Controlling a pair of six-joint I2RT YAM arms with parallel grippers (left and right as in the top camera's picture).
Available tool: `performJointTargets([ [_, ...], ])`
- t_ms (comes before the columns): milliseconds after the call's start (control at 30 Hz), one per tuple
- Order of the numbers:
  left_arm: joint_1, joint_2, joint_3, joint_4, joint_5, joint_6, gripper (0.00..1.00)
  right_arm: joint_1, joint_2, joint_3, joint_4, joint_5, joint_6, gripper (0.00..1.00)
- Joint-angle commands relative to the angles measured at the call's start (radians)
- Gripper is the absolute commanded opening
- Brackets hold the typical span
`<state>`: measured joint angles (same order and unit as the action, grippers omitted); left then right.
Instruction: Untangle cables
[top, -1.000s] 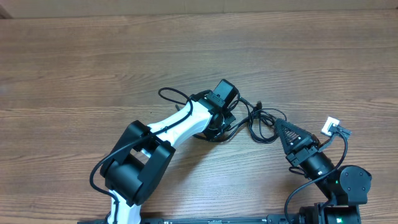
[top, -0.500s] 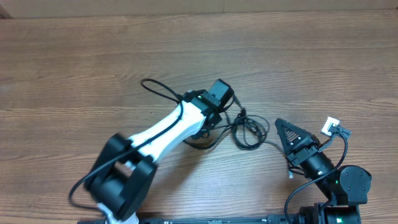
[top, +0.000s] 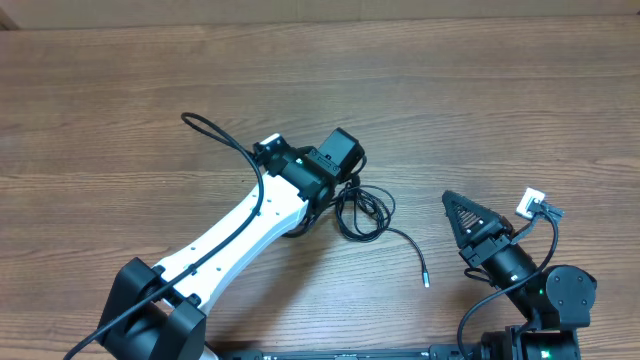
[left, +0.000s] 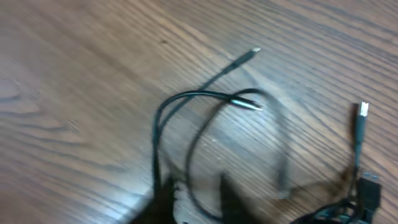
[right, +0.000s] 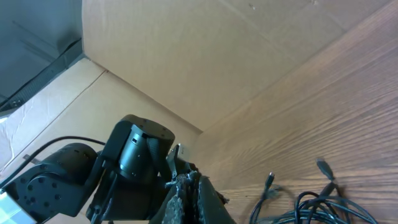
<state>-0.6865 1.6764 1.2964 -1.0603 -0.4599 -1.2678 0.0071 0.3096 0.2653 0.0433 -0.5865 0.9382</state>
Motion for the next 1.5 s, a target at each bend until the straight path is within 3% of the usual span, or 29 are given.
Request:
performJointTargets([
  [0,0.008,-0.009,-0.003,-0.043,-0.049,0.005,0.41,-0.003,-0.006,0.024,0.004,0.009,-0.004,0.04],
  [167,0.008,-0.009,-0.003,-0.064,-0.048,0.005,0.6,-0.003,-0.006,0.024,0.004,0.009,-0.004,0.04],
  [500,0.008,-0.009,-0.002,-0.048,-0.045,0.064,0.67,-0.003,-0.006,0.024,-0.004,0.012,-0.005,0.04],
  [667,0.003,-0.009,-0.002,0.018,-0.033,0.285,0.7,-0.003,-0.006,0.024,-0.05,0.055,-0.005,0.04],
  [767,0.001,-0.009,-0.002,0.069,0.001,0.456,0.88,-0.003,-0.006,0.024,-0.076,0.078,-0.005,0.04],
  [900,0.001,-0.009,-0.003,0.119,0.028,0.667,0.96,-0.003,-0.006,0.024,-0.083,0.082,-0.005,0.04],
  [1000,0.001,-0.009,-0.003,0.119,0.058,0.75,1.0,-0.003,-0.006,0.024,-0.083,0.082,-0.005,0.04],
  [1300,0.0,0.001,-0.006,0.164,0.17,1.156,0.95,-0.003,-0.006,0.024,-0.084,0.082,-0.005,0.04],
  [1467,0.001,0.004,-0.007,0.164,0.352,1.424,0.92,-0.003,-0.006,0.024,-0.083,0.081,-0.005,0.04],
])
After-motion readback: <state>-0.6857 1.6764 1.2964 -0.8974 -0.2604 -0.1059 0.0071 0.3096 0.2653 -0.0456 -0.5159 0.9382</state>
